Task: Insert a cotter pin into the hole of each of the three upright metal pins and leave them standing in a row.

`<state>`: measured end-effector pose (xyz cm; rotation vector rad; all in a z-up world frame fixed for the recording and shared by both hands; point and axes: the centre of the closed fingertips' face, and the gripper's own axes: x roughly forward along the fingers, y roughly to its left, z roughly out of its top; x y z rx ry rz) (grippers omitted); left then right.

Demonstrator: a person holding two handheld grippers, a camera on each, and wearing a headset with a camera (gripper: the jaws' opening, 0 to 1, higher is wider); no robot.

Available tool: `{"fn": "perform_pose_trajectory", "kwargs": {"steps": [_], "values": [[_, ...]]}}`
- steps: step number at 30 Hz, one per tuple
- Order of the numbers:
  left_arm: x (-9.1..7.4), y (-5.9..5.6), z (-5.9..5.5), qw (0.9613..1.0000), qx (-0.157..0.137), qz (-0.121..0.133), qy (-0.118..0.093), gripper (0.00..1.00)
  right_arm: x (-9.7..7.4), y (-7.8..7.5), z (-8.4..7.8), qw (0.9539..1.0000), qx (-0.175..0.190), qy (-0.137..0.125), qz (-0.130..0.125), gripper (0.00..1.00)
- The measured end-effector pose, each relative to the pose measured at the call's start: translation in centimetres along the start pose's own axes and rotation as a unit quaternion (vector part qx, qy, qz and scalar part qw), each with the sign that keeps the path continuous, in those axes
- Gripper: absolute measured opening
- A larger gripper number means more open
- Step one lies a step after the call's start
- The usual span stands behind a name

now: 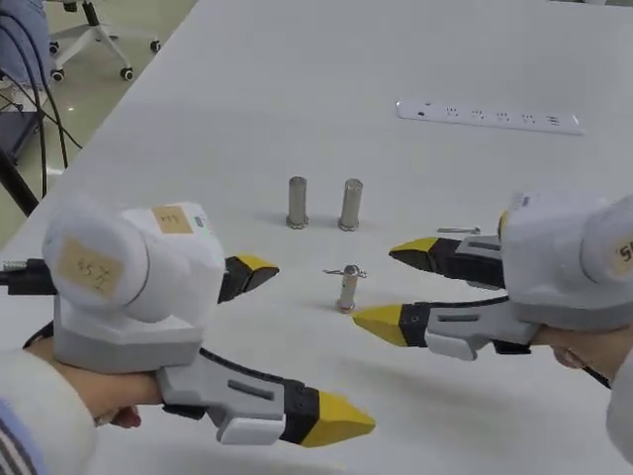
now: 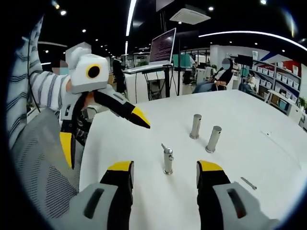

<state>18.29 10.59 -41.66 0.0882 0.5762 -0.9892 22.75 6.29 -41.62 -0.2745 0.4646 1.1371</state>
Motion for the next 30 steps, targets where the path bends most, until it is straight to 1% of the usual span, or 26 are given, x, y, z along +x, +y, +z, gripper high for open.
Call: {"fn": "perform_pose_trajectory", "kwargs": {"steps": [3,4,6,7,8,9,11,12,15,16,18,19,21,22,24,27,30], "values": [[-0.3,0.5,0.5,1.0,0.0,0.004,-0.003,0.99,-1.2,0.3,0.7,0.9997,0.018,-0.013,-0.005,0.54],[-0.3,0.7,0.6,1.0,-0.001,0.005,-0.004,0.99,-1.6,0.4,0.8,0.9996,0.022,-0.015,-0.01,0.58],[-0.5,1.0,0.9,0.9999,-0.002,0.008,-0.006,0.99,-2.2,0.3,0.6,0.9994,0.028,-0.01,-0.017,0.63],[-0.6,1.2,1.1,0.9999,-0.005,0.009,-0.009,0.99,-2.6,0.1,0.1,0.9989,0.035,0.002,-0.03,0.67],[-0.6,1.3,1.2,0.9999,-0.01,0.008,-0.01,0.99,-2.9,-0.1,-0.1,0.9985,0.038,0.007,-0.04,0.7],[-0.7,1.3,1.2,0.9997,-0.024,0.004,-0.009,0.99,-3.3,-0.3,-0.5,0.9977,0.04,0.012,-0.054,0.75],[-0.8,1.6,1.3,0.9995,-0.029,0.004,-0.009,0.96,-3.7,-0.2,-0.7,0.9967,0.052,0.014,-0.061,0.83],[-0.8,1.7,1.3,0.9995,-0.03,0.004,-0.008,0.94,-4.1,-0.1,-0.9,0.9956,0.066,0.012,-0.065,0.85],[-0.8,2.0,1.2,0.9996,-0.027,0.008,-0.004,0.94,-4.9,0.1,-1.2,0.993,0.089,0.004,-0.078,0.9],[-0.7,2.1,1.2,0.9996,-0.027,0.008,-0.003,0.94,-5.4,0.0,-1.4,0.9911,0.1,0.001,-0.088,0.9],[-0.7,2.1,1.1,0.9996,-0.027,0.009,-0.001,0.94,-5.8,0.0,-1.5,0.9889,0.113,-0.005,-0.096,0.92],[-0.7,2.2,1.1,0.9996,-0.026,0.009,0.0,0.94,-6.2,-0.1,-1.8,0.9865,0.126,-0.009,-0.104,0.92],[-0.7,2.2,1.1,0.9996,-0.025,0.008,0.001,0.94,-6.8,0.0,-2.2,0.9845,0.137,-0.008,-0.109,0.93],[-0.6,2.2,1.2,0.9996,-0.026,0.008,0.001,0.94,-7.2,0.0,-2.5,0.9828,0.144,-0.006,-0.116,0.94],[-0.6,2.3,1.2,0.9996,-0.025,0.008,0.0,0.94,-7.7,-0.1,-2.8,0.9812,0.148,-0.004,-0.123,0.95],[-0.5,2.6,1.4,0.9996,-0.025,0.011,-0.001,0.94,-8.3,-0.3,-3.4,0.9788,0.154,0.003,-0.135,0.94],[-0.7,3.2,1.6,0.9995,-0.028,0.013,-0.001,0.93,-8.8,-0.4,-3.6,0.9751,0.166,0.0,-0.147,0.94]]}}
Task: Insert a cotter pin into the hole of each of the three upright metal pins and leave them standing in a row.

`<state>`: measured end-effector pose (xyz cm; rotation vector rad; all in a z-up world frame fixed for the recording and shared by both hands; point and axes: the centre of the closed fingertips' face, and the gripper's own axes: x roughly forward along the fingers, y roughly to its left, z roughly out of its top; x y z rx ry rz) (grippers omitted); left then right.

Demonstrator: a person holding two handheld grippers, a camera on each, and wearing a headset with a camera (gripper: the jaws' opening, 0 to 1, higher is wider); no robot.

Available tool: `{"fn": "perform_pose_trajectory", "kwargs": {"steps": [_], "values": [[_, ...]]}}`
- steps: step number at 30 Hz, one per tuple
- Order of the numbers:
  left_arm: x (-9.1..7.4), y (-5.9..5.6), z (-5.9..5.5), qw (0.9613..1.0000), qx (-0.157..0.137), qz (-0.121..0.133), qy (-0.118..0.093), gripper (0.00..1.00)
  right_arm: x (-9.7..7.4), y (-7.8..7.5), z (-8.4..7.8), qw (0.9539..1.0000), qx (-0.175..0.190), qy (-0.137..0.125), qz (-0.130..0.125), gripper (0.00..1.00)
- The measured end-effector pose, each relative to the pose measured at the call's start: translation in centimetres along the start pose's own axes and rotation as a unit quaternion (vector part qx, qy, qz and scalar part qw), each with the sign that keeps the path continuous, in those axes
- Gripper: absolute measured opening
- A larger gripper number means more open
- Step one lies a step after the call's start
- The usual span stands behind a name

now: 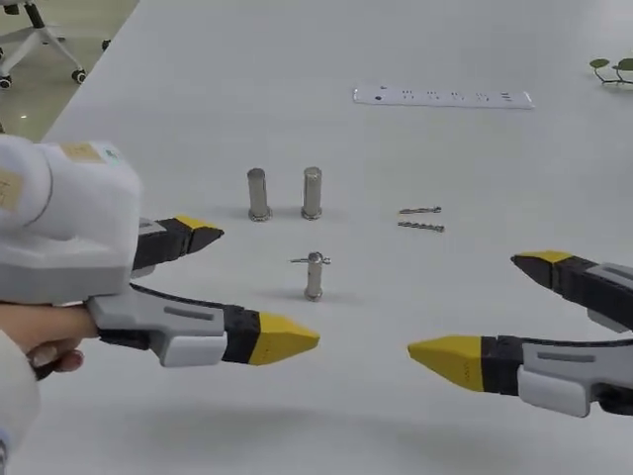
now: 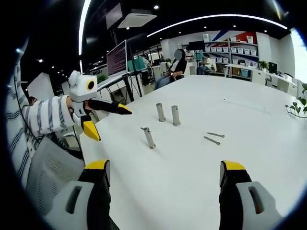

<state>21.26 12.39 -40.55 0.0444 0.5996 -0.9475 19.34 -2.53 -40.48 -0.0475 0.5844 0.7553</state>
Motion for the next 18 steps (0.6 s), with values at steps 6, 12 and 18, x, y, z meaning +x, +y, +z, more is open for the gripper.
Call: {"fn": "perform_pose_trajectory", "kwargs": {"steps": [6,12,18], "values": [[-0.5,2.3,1.0,0.9999,0.008,0.015,-0.003,0.92,-0.4,0.0,-0.2,0.9999,0.014,-0.001,-0.008,0.93],[-0.4,5.2,2.6,0.9987,0.021,0.045,-0.012,0.86,-0.9,0.0,-0.5,0.9999,-0.002,0.009,-0.011,0.9],[1.1,7.9,3.2,0.997,0.016,0.076,-0.006,0.72,-2.0,-0.2,-0.7,0.9998,0.001,0.007,-0.02,0.89]]}}
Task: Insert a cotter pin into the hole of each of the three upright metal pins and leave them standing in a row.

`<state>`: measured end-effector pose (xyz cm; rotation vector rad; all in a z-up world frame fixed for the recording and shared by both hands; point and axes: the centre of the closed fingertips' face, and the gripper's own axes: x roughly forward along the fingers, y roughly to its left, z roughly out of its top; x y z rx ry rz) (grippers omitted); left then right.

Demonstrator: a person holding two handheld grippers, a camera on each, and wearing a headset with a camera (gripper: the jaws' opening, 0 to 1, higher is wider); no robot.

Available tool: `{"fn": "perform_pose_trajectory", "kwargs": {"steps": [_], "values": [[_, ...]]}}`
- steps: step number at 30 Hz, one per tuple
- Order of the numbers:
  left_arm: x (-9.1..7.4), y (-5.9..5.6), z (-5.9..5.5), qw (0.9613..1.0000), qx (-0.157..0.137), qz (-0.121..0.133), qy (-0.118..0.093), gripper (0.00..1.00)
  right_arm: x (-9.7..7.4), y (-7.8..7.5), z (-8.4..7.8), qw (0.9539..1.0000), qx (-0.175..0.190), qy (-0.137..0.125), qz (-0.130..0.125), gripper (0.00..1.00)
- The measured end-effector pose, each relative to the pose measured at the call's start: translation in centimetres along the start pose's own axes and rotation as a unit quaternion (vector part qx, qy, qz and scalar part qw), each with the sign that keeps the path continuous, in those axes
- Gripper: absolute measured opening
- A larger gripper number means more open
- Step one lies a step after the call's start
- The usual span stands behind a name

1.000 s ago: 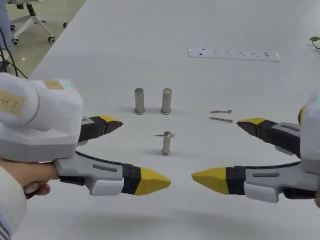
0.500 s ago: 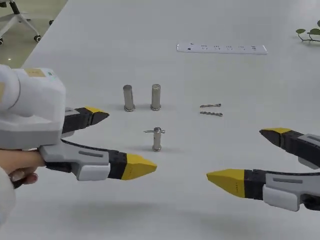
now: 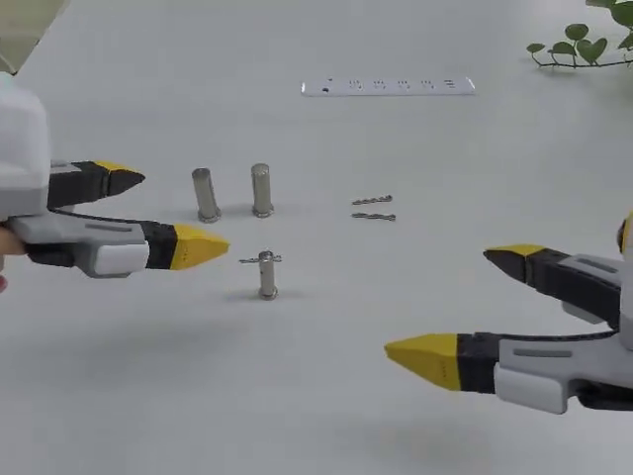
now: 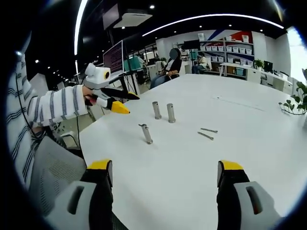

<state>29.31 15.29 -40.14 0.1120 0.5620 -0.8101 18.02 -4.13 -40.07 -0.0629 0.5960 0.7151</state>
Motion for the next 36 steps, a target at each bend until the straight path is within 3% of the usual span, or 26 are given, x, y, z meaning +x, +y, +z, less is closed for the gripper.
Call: {"fn": "perform_pose_trajectory", "kwargs": {"steps": [3,6,12,18,21,28,36], "values": [[0.8,0.6,0.7,0.9999,-0.011,0.005,-0.011,0.64,-0.4,-0.3,-0.3,1.0,0.005,-0.001,-0.006,0.87],[1.8,1.4,1.4,0.9996,0.004,0.021,-0.021,0.63,-0.8,-0.4,-0.6,0.9999,0.01,0.0,-0.009,0.87],[3.7,3.4,2.2,0.9979,0.024,0.051,-0.031,0.44,-1.4,-0.7,-0.6,0.9998,0.015,-0.003,-0.015,0.86],[5.8,4.4,0.8,0.9974,0.038,0.06,-0.001,0.42,-1.8,-0.8,-0.6,0.9996,0.018,-0.007,-0.019,0.86],[6.4,5.2,0.0,0.9981,0.026,0.055,0.007,0.36,-1.8,-0.8,-0.5,0.9996,0.019,-0.009,-0.02,0.85],[7.0,5.6,-0.7,0.9984,0.015,0.052,0.012,0.19,-1.7,-0.6,-0.3,0.9996,0.018,-0.013,-0.018,0.85],[7.4,5.7,-1.1,0.9988,0.007,0.048,0.009,0.1,-1.8,-0.6,-0.1,0.9996,0.016,-0.016,-0.018,0.84]]}}
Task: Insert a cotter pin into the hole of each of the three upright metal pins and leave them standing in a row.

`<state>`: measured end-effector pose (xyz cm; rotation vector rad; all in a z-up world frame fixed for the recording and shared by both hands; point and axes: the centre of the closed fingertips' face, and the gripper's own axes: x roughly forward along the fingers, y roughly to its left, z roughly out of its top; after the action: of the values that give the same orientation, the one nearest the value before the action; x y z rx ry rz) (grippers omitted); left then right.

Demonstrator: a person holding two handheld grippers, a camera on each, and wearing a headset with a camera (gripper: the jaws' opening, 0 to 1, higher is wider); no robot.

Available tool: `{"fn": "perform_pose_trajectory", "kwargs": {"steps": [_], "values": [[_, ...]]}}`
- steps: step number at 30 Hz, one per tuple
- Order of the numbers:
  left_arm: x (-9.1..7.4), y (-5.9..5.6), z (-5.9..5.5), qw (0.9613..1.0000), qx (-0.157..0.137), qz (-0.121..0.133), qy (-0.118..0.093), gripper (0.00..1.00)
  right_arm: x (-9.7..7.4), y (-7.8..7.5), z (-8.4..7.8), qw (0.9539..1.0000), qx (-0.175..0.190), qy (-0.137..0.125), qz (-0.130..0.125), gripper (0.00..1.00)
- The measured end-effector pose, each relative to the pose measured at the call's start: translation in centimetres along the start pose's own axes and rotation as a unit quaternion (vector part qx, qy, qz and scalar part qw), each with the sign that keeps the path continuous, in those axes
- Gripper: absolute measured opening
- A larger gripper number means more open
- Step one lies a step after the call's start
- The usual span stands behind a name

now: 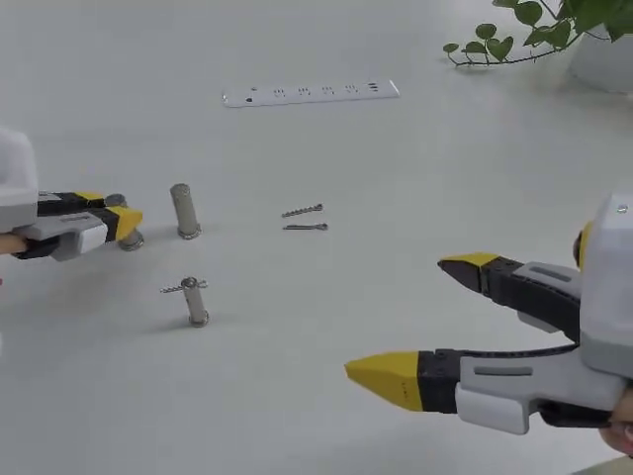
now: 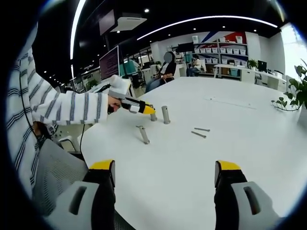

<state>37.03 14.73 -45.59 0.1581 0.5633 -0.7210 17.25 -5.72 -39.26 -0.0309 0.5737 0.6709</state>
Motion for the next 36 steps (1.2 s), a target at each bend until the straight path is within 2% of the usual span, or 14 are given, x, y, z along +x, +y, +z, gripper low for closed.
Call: {"fn": "perform_pose_trajectory", "kwargs": {"steps": [3,6,8,10,15,17,18,21,22,23,29,32,36], "values": [[0.0,0.1,-0.1,1.0,0.0,0.006,-0.001,0.1,-0.1,0.0,0.0,1.0,-0.002,-0.001,0.0,0.83],[-0.2,0.4,-0.2,0.9998,0.014,0.012,0.006,0.09,0.0,0.1,0.1,1.0,-0.002,-0.001,0.0,0.83],[-0.6,0.5,-0.4,0.9997,0.007,0.02,0.014,0.09,0.1,0.3,0.0,1.0,-0.003,-0.002,0.003,0.83],[-1.0,0.4,-0.3,0.9998,0.005,0.016,0.013,0.09,0.1,0.4,0.0,1.0,-0.004,-0.002,0.004,0.83],[-3.0,0.0,0.7,0.9991,0.037,0.022,0.007,0.09,0.2,0.5,0.3,1.0,-0.003,-0.008,0.005,0.83],[-3.7,-0.2,1.2,0.9995,0.021,0.023,-0.005,0.09,0.1,0.5,0.5,0.9999,-0.004,-0.011,0.006,0.83],[-4.2,-0.5,1.5,0.9997,0.01,0.021,-0.011,0.09,0.1,0.5,0.5,0.9999,-0.004,-0.012,0.007,0.83],[-5.4,-1.4,2.2,0.9996,0.011,0.014,-0.023,0.09,0.1,0.3,0.6,0.9998,-0.006,-0.015,0.007,0.83],[-5.8,-1.8,2.7,0.9992,-0.012,0.008,-0.037,0.09,0.1,0.3,0.6,0.9998,-0.006,-0.016,0.007,0.83],[-6.2,-2.0,3.0,0.9989,-0.015,0.006,-0.044,0.09,0.1,0.3,0.7,0.9998,-0.006,-0.017,0.008,0.83],[-8.6,-3.3,4.7,0.9974,-0.011,0.005,-0.071,0.09,-0.1,0.5,1.0,0.9996,-0.01,-0.024,0.012,0.83],[-9.6,-4.8,5.3,0.9967,-0.012,0.004,-0.08,0.09,-0.3,0.6,1.1,0.9994,-0.011,-0.028,0.013,0.83],[-10.4,-6.4,5.7,0.9963,0.006,-0.002,-0.085,0.09,-0.5,0.5,1.4,0.9993,-0.012,-0.032,0.012,0.83]]}}
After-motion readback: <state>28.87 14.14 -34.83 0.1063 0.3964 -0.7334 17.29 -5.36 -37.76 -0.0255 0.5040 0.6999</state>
